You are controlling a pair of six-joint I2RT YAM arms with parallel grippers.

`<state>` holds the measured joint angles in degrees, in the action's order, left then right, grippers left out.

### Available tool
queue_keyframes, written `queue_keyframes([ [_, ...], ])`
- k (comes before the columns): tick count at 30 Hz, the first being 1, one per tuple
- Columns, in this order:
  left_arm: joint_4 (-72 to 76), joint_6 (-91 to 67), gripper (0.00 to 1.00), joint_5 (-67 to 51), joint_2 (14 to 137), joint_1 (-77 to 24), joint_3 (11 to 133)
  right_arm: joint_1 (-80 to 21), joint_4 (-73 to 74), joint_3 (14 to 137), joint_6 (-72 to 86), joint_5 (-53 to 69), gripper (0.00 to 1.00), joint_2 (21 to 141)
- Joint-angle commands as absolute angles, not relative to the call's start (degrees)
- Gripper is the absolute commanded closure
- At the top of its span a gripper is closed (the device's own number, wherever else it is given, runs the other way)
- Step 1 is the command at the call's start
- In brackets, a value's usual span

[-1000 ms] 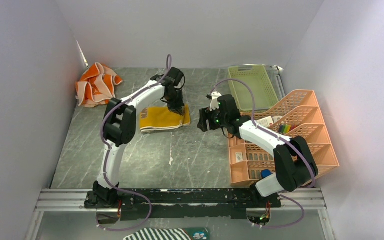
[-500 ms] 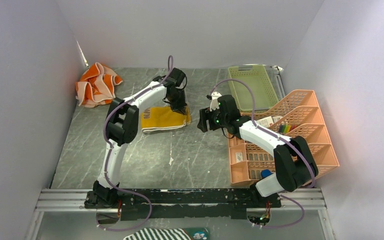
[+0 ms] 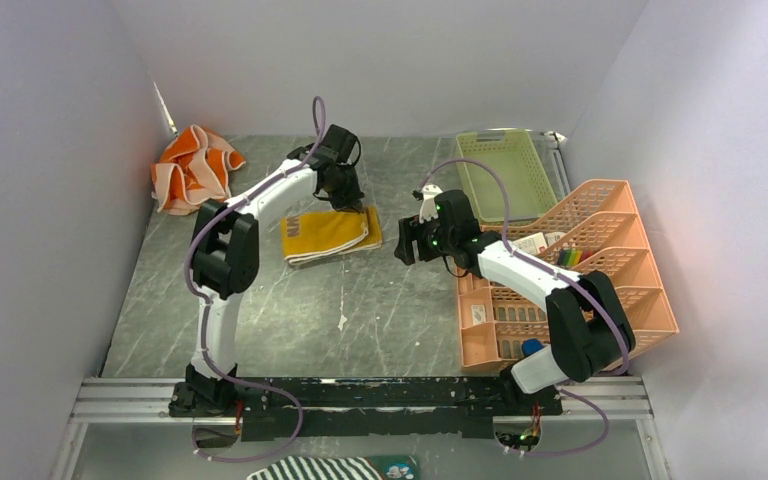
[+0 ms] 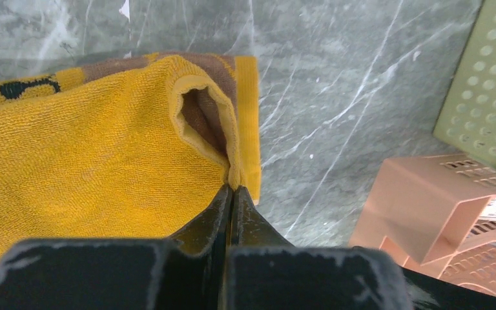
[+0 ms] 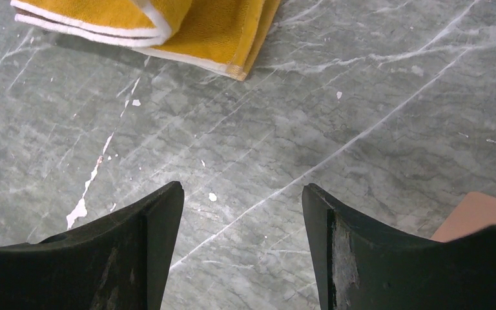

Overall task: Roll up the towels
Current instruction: Fold the towel at the center of the board.

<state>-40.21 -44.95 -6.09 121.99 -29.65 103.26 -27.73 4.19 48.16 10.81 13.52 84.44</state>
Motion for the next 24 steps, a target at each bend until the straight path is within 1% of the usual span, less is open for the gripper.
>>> queue_keyframes([
  [1,-36.1,-46.8,0.93,-4.9,119.7,-29.3,102.0,-27.9,3.6,48.0,10.5,14.0,0.32,85.1],
  [4,-35.3,-47.2,0.93,-6.8,120.9,-29.4,101.9,-27.9,3.7,47.8,10.4,13.9,0.32,84.9],
  [6,-34.8,-47.3,0.91,-7.5,121.8,-29.6,101.8,-27.9,3.8,47.7,10.4,13.8,0.32,84.8],
  [8,-34.1,-47.4,0.85,-7.8,122.3,-29.8,101.2,-27.9,3.8,47.6,10.3,13.7,0.32,84.6],
  [9,-33.5,-47.6,0.79,-8.0,122.3,-29.9,100.6,-27.9,3.8,47.5,10.3,13.8,0.32,84.4],
  [12,-30.7,-47.5,0.57,-8.9,120.6,-29.9,98.4,-27.9,2.8,46.9,10.3,14.4,0.31,83.7],
  [13,-29.3,-47.1,0.45,-9.0,119.3,-29.9,97.4,-27.9,2.1,46.6,10.4,14.6,0.31,83.1],
  [14,-27.6,-46.8,0.24,-8.7,117.4,-29.9,96.2,-27.9,0.8,46.0,10.7,14.8,0.31,82.3],
  [15,-26.4,-46.5,0.07,-7.7,115.6,-29.9,95.2,-27.9,-0.9,45.3,11.0,15.2,0.31,81.3],
  [16,-25.6,-46.3,0.00,-6.5,113.5,-29.8,94.6,-27.9,-2.9,44.8,11.7,15.5,0.30,80.3],
  [20,-24.4,-43.9,0.00,-1.0,104.3,-29.5,91.5,-27.9,-11.5,46.0,15.0,18.6,0.30,79.9],
  [22,-20.0,-43.2,0.00,2.0,98.2,-29.2,84.8,-29.9,-15.5,48.2,16.5,19.5,0.30,82.9],
  [24,-12.7,-43.4,0.01,3.6,91.8,-28.2,75.0,-30.7,-17.9,51.8,16.9,21.4,0.30,87.9],
])
